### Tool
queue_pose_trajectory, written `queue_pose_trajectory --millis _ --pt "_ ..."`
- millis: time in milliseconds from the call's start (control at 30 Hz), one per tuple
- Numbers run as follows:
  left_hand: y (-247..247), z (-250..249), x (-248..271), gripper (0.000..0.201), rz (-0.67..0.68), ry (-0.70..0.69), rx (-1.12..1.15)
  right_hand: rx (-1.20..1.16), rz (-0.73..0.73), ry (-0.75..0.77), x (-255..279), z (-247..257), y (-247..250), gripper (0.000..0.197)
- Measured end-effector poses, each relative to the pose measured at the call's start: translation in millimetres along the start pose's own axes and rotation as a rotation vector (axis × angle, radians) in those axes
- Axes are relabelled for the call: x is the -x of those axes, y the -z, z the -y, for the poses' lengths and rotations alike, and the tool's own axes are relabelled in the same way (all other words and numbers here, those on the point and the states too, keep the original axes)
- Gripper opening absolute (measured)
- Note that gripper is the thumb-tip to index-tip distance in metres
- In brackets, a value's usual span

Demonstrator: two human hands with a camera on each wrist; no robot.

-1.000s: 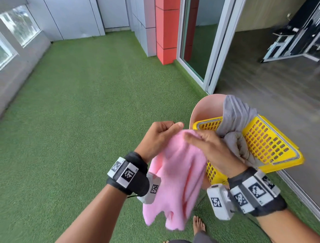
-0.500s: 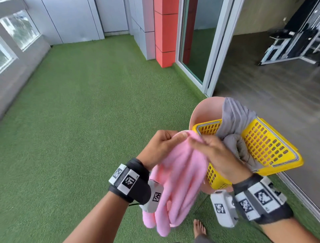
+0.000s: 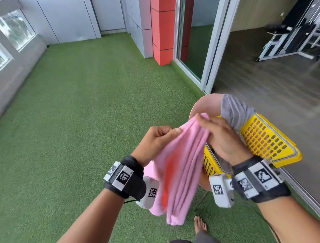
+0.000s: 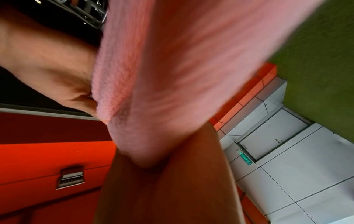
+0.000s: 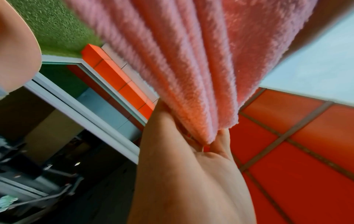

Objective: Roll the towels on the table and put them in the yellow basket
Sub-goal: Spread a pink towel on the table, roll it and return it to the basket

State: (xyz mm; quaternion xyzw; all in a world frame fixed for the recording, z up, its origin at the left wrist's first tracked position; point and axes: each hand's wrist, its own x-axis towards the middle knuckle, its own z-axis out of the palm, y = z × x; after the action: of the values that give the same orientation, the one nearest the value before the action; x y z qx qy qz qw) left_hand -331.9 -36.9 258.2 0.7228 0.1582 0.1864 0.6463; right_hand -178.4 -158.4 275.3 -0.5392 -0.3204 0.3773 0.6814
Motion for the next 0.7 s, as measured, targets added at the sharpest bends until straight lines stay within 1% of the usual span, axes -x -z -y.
queue_pose_trajectory --millis 33,67,100,133,167,200,233,267,300,333,433,500,533,567,600,633,700 --pt "1.0 3.2 1.2 0.047 -0.012 0.009 -0.006 -0.097 -0.040 0.017 -3.9 4.3 5.4 0.062" --pt "2.2 5.1 1.4 0.044 -0.042 0.009 -0.011 -0.153 -0.034 0.021 -5.4 5.6 9.1 0.066" --pt "3.2 4.9 0.4 0.041 -0.089 -0.008 -0.014 -0.149 -0.003 -0.007 -4.1 4.7 8.8 0.066" --pt "4.6 3.3 -1.6 0.040 -0.144 -0.030 -0.017 -0.067 0.050 -0.051 0.1 1.1 4.8 0.062" --pt "5.9 0.3 -4.1 0.039 -0.187 -0.052 -0.013 0.067 0.143 -0.101 5.6 -6.1 -1.8 0.059" --pt "7.0 -3.2 -7.2 0.038 -0.200 -0.064 -0.003 0.211 0.269 -0.143 12.6 -12.7 -10.4 0.063" --pt "6.8 -6.8 -9.7 0.037 -0.181 -0.065 0.007 0.330 0.355 -0.158 16.8 -20.5 -16.5 0.068" --pt "5.8 -9.2 -10.9 0.036 -0.140 -0.057 0.010 0.396 0.381 -0.135 18.7 -23.6 -20.2 0.073" --pt "4.5 -10.7 -10.6 0.036 -0.086 -0.046 0.013 0.411 0.352 -0.087 16.8 -23.9 -20.1 0.075" --pt "3.5 -10.6 -9.3 0.035 -0.027 -0.032 0.025 0.388 0.298 -0.030 13.0 -20.8 -17.1 0.070" --pt "6.0 -5.6 -4.7 0.033 0.116 0.010 0.076 0.192 0.182 0.057 3.1 -2.3 -9.8 0.033" --pt "9.7 -2.9 -3.8 0.035 0.132 0.037 0.057 0.026 0.103 0.057 0.4 0.3 -6.9 0.024" --pt "11.1 -3.1 -3.9 0.035 0.115 0.023 0.038 -0.052 0.094 0.028 0.4 -0.1 -7.3 0.022" --pt "12.5 -4.9 -4.6 0.037 0.090 -0.002 0.012 -0.065 0.100 0.002 0.6 -2.1 -7.8 0.020" --pt "14.1 -7.0 -6.1 0.040 0.071 -0.024 -0.022 -0.009 0.126 -0.022 3.4 -3.3 -10.9 0.021" --pt "15.1 -9.7 -8.3 0.041 0.069 -0.038 -0.065 0.117 0.176 -0.041 6.2 -5.9 -14.1 0.024" --pt "13.7 -15.2 -11.4 0.039 0.128 -0.059 -0.184 0.381 0.284 -0.062 11.8 -9.3 -18.4 0.027"
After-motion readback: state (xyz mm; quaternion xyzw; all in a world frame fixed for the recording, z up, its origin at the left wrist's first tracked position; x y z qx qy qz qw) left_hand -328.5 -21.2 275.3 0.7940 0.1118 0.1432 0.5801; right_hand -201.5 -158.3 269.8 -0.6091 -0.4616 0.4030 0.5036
